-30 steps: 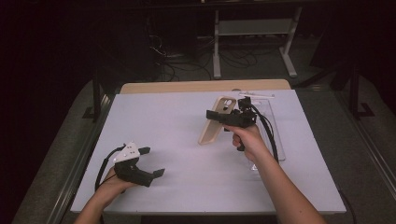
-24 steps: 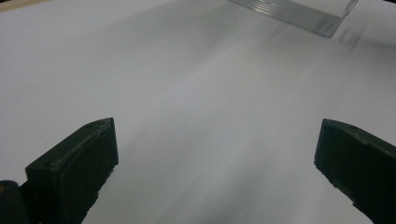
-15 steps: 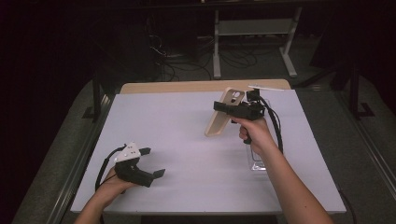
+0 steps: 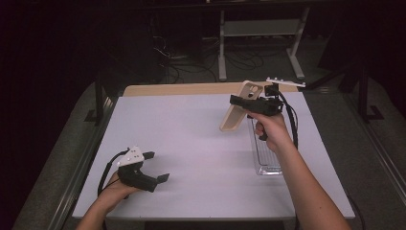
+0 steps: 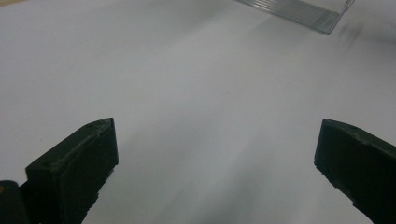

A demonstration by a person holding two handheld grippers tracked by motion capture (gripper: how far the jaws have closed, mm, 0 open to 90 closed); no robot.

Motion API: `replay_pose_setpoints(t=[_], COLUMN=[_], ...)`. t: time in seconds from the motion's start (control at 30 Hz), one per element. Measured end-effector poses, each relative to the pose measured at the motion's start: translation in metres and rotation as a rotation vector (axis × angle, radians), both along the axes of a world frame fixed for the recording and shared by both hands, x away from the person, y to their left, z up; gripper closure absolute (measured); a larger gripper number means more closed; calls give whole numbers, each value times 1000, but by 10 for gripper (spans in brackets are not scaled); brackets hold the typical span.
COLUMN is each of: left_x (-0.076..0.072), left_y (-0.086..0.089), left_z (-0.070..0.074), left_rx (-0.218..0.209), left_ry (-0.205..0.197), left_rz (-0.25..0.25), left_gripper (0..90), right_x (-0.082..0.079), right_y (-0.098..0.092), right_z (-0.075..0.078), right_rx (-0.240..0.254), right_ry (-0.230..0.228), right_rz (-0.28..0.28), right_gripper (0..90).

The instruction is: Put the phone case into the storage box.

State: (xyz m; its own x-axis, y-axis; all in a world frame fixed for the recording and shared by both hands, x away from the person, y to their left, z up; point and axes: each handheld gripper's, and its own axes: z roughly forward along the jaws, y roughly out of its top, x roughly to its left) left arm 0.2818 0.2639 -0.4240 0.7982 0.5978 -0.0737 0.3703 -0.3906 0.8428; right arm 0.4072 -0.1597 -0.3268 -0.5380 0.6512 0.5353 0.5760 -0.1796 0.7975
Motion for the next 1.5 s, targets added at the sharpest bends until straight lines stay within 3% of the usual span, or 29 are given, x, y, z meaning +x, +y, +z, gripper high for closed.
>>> replay_pose_setpoints(t=[0.23, 0.97, 1.2, 1.5], left_x=[0, 0, -1, 0], left_y=[0, 0, -1, 0], left_z=[-1, -1, -1, -1], left_rx=[-12, -8, -12, -3], left_ry=[1, 4, 20, 11], left_rz=[4, 2, 2, -2], left_gripper=[0, 0, 0, 0], right_x=[2, 7, 13, 24], right_y=[-13, -51, -53, -52], right_z=[5, 20, 22, 18], right_rx=[-21, -177, -255, -375], right_ry=[4, -2, 1, 14], right_rz=[-39, -148, -168, -212], right_gripper=[98, 99, 100, 100])
